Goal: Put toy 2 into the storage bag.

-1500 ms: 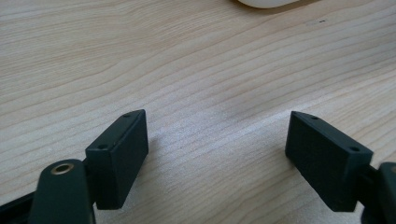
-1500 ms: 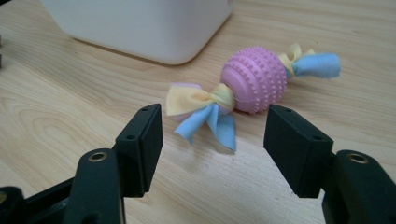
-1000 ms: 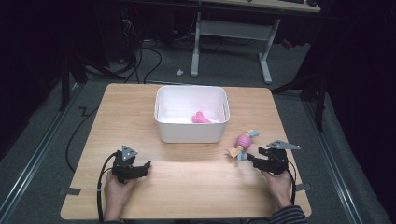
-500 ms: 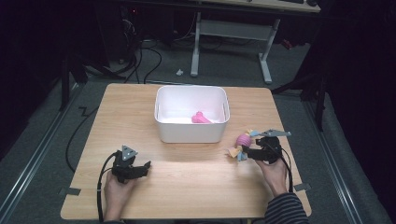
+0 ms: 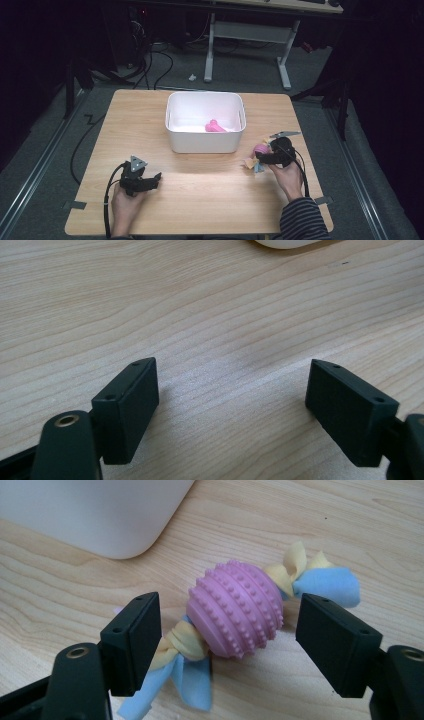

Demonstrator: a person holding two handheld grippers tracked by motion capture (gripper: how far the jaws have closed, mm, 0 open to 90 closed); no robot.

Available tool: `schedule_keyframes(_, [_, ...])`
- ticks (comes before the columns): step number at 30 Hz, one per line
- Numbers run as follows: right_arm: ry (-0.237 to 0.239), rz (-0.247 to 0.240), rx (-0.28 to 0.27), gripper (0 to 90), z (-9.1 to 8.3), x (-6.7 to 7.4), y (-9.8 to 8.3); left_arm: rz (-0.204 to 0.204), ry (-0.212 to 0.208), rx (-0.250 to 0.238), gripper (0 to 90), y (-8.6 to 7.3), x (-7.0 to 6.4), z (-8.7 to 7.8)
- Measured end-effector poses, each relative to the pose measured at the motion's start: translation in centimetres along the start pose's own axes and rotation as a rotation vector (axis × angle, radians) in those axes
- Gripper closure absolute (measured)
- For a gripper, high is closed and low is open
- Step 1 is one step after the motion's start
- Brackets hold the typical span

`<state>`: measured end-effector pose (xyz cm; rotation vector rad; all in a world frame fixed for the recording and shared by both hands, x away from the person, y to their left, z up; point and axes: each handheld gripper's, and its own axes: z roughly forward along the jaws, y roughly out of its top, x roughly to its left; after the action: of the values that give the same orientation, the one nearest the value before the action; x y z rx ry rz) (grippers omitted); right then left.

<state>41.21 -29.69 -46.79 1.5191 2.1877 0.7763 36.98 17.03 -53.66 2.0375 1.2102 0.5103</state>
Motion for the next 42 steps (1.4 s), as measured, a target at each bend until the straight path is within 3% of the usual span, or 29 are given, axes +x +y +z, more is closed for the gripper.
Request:
schedule_keyframes(7, [-0.025,-0.002,0.049,25.2,1.1,0.5,1.4,0.001,0.002,0.000,21.7,0.0,0.0,0.0])
schedule_keyframes(15, [-0.034,0.026,0.094,25.8,2.6,0.3,1.5,0.000,0.001,0.000,21.7,0.0,0.0,0.0])
schedule_keyframes(24, [-0.042,0.026,0.110,32.4,3.2,0.1,1.4,0.000,0.001,0.000,21.7,0.0,0.0,0.0])
schedule_keyframes(37, [-0.032,0.012,0.119,33.7,3.0,0.1,1.4,0.001,0.002,0.000,21.7,0.0,0.0,0.0])
schedule_keyframes(42, [-0.019,0.000,0.094,33.8,2.6,0.3,1.4,0.001,0.002,0.000,21.7,0.0,0.0,0.0])
